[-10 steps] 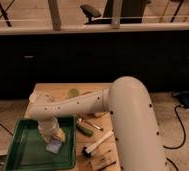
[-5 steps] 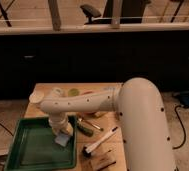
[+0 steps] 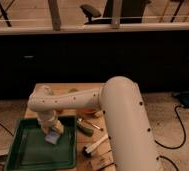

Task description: Wipe tray with sponge

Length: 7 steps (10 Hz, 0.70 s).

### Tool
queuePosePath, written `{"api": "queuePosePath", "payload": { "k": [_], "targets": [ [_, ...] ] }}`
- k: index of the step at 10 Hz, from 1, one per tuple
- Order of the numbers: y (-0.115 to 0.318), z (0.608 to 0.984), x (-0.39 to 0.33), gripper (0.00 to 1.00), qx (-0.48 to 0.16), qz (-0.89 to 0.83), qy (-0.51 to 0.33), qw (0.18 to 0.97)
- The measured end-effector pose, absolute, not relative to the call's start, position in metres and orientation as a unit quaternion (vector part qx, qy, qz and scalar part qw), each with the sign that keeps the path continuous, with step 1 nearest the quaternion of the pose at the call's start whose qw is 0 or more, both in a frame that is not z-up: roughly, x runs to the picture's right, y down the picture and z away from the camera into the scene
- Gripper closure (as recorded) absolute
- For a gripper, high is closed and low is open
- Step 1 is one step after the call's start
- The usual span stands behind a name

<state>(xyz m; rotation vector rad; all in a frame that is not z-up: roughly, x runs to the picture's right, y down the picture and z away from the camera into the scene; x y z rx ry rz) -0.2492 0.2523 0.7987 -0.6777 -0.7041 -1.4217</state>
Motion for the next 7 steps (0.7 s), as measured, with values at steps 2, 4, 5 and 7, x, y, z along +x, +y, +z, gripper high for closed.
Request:
{"api": "queuePosePath", "payload": {
  "k": [2, 4, 5, 7],
  "targets": [
    [0.271, 0.785, -0.243, 1.0, -0.305, -0.631, -0.319, 0.638],
    [0.28, 0.779, -0.222, 1.0, -0.313, -0.623, -0.32, 0.642],
    [0.28, 0.779, -0.211, 1.0, -0.316, -0.616, -0.316, 0.649],
    [0.274, 0.784, -0.19, 1.0, -0.322, -0.601, -0.305, 0.665]
  ]
}}
